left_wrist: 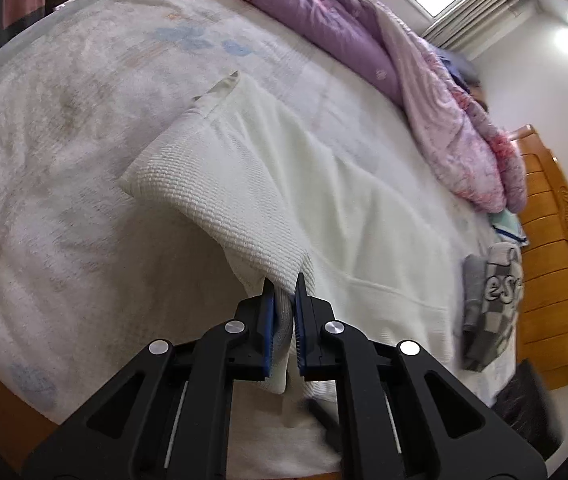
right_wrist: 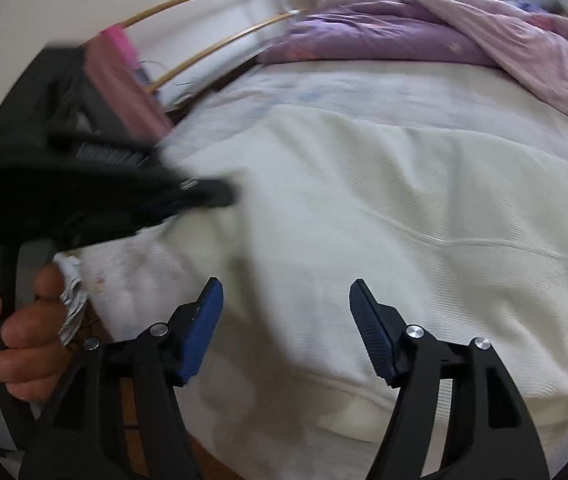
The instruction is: Fold large clothes
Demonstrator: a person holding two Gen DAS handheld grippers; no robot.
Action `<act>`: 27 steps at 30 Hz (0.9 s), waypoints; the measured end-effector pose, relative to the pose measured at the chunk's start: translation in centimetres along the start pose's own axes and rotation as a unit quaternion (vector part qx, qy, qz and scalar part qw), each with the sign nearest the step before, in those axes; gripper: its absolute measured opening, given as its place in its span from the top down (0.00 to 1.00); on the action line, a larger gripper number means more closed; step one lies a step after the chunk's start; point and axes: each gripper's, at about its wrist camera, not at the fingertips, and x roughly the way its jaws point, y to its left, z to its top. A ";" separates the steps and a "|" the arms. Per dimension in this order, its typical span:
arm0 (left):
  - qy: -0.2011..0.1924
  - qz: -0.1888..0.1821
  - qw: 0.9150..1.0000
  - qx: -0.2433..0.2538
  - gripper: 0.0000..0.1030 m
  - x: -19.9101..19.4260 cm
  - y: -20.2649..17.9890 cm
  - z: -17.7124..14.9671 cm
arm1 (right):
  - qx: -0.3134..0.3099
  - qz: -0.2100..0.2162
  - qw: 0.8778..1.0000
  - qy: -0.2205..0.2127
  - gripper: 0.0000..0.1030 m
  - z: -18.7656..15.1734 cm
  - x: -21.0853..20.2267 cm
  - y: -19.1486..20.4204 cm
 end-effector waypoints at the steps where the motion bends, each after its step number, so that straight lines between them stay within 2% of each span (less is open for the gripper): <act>1: -0.001 -0.006 1.000 0.002 0.92 -0.2 -0.2 0.1 | -0.007 0.001 1.000 -0.002 0.38 0.2 0.4 0.7; 4: -0.005 -0.020 1.000 0.004 0.92 -0.5 -1.0 0.5 | -0.009 -0.015 1.000 -0.015 0.38 0.6 1.8 1.4; 9: -0.003 -0.020 1.000 0.005 0.92 -0.4 -1.2 0.7 | 0.008 -0.009 1.000 -0.016 0.31 2.1 4.6 1.0; 12: -0.002 -0.022 1.000 -0.001 0.92 -0.2 -1.0 0.9 | 0.019 -0.015 1.000 -0.019 0.32 2.8 5.8 0.6; 13: -0.002 -0.021 1.000 0.000 0.92 -0.2 -1.1 1.0 | 0.022 -0.017 0.999 -0.019 0.37 3.1 6.1 0.5; 14: -0.002 -0.020 1.000 0.001 0.92 -0.1 -1.0 1.1 | 0.025 -0.016 0.999 -0.018 0.53 3.4 6.3 0.4; 15: -0.001 -0.014 1.000 -0.002 0.91 0.1 -1.0 1.2 | 0.027 -0.011 0.999 -0.016 0.62 3.5 6.4 0.3; 16: 0.001 -0.006 1.000 -0.003 0.88 0.3 -1.0 1.3 | 0.035 -0.010 0.999 -0.007 0.80 3.7 6.7 0.1; 18: -0.006 -0.005 1.000 -0.004 0.86 0.1 -1.1 1.3 | 0.054 -0.008 0.998 0.005 0.86 4.0 6.9 -0.5; 20: -0.030 -0.010 0.999 0.006 0.79 -1.0 -1.7 1.2 | 0.082 -0.003 0.997 0.008 0.87 4.3 6.7 -1.3; 22: -0.073 -0.011 0.997 0.015 0.45 -2.8 -2.5 1.1 | 0.108 0.007 0.994 0.001 0.88 4.4 5.8 -2.2; 25: -0.126 0.024 0.991 0.021 0.43 -4.9 -3.3 1.0 | 0.161 0.030 0.986 -0.029 0.88 4.6 3.6 -4.1; 26: -0.136 0.044 0.990 0.019 0.43 -5.2 -3.5 1.1 | 0.188 0.037 0.981 -0.041 0.88 4.6 2.7 -5.1; 27: -0.142 0.049 0.988 0.018 0.43 -5.3 -3.6 1.1 | 0.227 0.047 0.971 -0.061 0.88 4.5 1.3 -6.7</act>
